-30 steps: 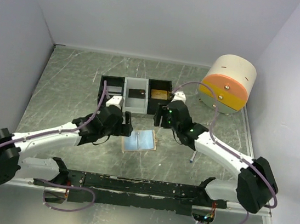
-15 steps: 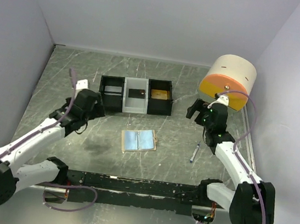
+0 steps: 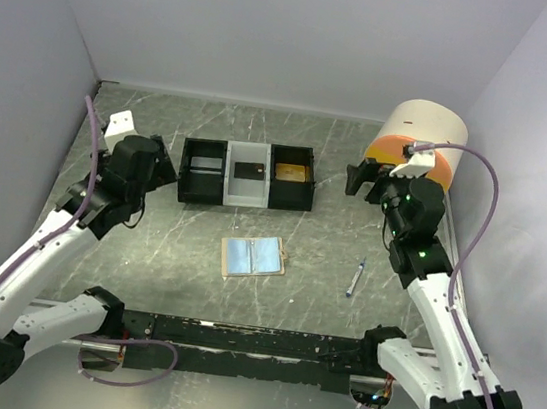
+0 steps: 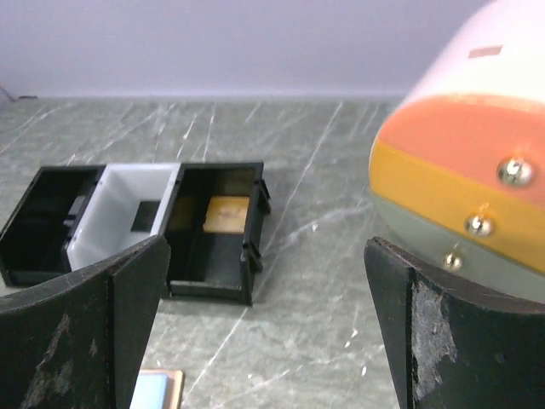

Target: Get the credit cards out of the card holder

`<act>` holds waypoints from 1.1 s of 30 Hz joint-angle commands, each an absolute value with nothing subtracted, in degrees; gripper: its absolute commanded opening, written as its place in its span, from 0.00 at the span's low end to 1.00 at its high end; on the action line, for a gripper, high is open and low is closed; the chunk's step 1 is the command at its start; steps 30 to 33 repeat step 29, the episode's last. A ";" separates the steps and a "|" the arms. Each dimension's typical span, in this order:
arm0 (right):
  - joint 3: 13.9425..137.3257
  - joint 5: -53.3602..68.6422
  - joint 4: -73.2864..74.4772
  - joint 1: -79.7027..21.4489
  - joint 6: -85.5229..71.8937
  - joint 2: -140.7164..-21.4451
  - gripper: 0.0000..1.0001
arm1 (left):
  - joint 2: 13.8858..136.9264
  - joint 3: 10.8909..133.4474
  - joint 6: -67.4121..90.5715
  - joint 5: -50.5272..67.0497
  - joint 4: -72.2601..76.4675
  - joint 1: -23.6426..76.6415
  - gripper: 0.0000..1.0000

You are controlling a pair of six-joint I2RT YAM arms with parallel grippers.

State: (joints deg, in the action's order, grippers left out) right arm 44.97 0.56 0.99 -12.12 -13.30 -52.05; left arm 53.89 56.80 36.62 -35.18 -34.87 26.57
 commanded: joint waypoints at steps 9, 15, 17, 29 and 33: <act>54.68 -23.82 9.66 -27.33 -5.54 -55.31 1.00 | 51.77 60.46 27.91 -34.83 -34.05 26.63 1.00; 55.33 -27.70 10.35 -27.42 -8.82 -55.62 1.00 | 49.46 60.50 26.11 -36.03 -33.84 26.63 1.00; 55.88 -28.28 10.68 -27.42 -9.67 -55.60 1.00 | 49.31 60.56 26.23 -36.34 -34.32 26.63 1.00; 55.97 -30.36 10.84 -27.50 -10.03 -54.17 1.00 | 49.45 60.37 26.80 -35.26 -34.96 26.63 1.00; 55.97 -30.36 10.84 -27.50 -10.03 -54.17 1.00 | 49.45 60.37 26.80 -35.26 -34.96 26.63 1.00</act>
